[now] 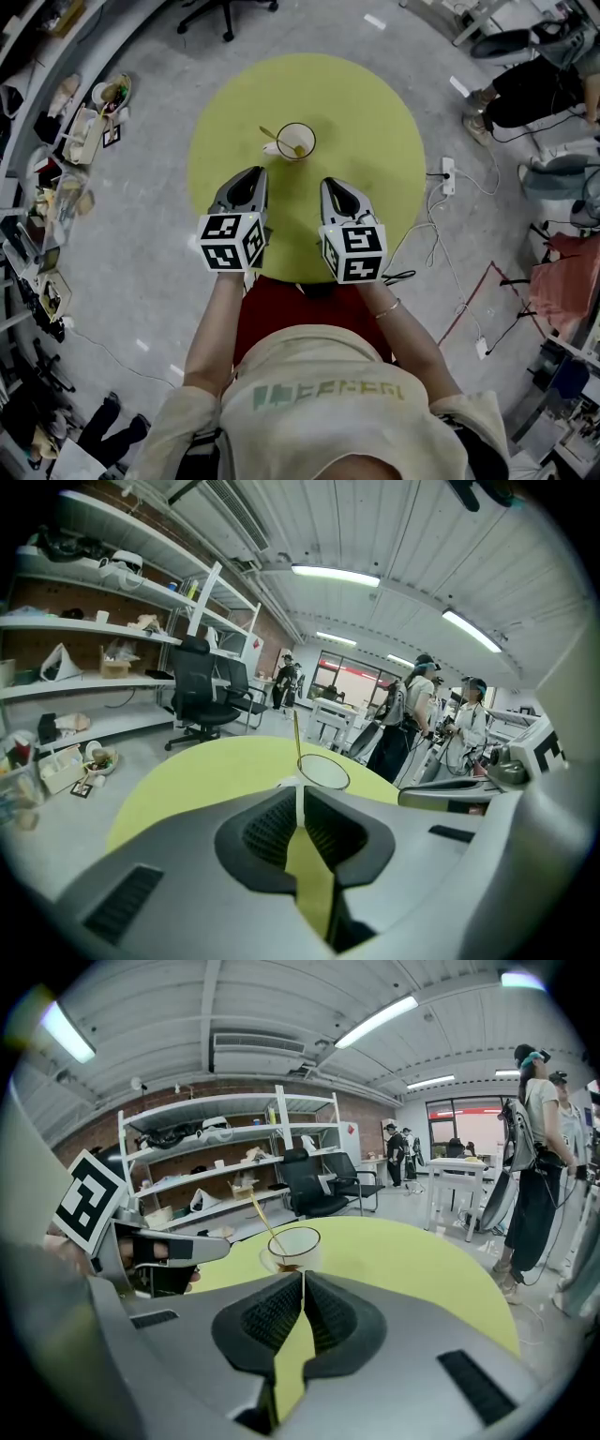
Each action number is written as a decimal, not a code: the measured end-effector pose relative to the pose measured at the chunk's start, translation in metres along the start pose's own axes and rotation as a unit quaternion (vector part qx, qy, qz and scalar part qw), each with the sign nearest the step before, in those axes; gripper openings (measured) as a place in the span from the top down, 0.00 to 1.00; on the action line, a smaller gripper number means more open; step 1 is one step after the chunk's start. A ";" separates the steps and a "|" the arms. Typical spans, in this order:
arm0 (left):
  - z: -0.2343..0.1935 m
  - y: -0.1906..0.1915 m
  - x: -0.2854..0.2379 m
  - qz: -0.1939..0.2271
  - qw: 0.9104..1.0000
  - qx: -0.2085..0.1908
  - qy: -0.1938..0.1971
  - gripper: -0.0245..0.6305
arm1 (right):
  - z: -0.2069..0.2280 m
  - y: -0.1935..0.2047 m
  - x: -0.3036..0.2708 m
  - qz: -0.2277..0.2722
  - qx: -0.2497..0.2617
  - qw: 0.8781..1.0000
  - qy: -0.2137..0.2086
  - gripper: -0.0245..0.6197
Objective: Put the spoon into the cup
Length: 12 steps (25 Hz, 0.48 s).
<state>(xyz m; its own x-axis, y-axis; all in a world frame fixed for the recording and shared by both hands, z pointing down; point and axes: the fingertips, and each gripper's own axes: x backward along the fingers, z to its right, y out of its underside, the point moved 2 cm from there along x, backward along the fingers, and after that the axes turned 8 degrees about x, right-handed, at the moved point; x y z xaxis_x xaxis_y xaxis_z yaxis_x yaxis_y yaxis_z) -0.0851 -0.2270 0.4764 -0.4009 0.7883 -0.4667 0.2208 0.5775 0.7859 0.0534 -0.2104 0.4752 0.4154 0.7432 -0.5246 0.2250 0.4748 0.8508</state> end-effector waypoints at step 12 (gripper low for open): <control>0.001 0.010 0.042 0.006 1.000 -0.027 0.009 0.93 | -0.019 0.004 0.028 0.012 -0.005 1.000 0.023 0.90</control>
<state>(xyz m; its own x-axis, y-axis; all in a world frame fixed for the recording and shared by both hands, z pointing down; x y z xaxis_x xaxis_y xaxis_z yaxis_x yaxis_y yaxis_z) -0.0988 -0.1875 0.4641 -0.4152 0.7912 -0.4491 0.1775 0.5546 0.8130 0.0488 -0.1789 0.4632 0.3802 0.7744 -0.5058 0.2064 0.4620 0.8625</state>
